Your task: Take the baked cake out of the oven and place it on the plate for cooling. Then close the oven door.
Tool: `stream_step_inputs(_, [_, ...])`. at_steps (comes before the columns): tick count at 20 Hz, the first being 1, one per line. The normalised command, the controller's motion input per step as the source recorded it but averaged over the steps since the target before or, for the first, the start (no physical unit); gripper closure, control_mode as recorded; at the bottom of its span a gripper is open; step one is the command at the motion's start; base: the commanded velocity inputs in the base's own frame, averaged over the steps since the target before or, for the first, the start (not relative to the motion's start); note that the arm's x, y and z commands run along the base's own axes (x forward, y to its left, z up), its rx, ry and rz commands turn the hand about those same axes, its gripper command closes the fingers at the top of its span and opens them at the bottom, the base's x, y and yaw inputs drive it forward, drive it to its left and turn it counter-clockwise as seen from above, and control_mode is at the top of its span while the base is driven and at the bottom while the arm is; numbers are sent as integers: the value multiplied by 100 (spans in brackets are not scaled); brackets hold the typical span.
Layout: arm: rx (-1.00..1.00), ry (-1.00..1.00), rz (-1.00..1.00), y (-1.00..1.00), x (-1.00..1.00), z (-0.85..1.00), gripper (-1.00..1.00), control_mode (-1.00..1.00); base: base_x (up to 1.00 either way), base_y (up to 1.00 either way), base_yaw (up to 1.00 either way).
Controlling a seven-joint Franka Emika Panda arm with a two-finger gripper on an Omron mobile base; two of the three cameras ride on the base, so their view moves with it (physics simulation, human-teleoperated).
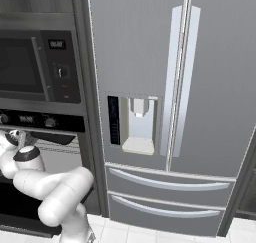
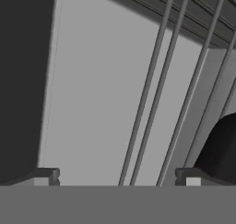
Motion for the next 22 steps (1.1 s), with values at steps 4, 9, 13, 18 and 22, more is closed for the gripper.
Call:
stream_step_inputs(4, [-13,0,0,1,-25,-82,-100,-100,0,0,0])
stream_step_inputs(9, [-12,0,0,0,-27,-83,-100,-100,0,0,0])
stream_step_inputs(13, [-11,0,0,2,-29,-84,-100,-100,0,0,0])
stream_step_inputs(18, [-8,-7,0,8,-22,-84,-100,-100,0,0,0])
stream_step_inputs(22, [-7,-18,0,6,-12,-78,-100,-100,0,0,0])
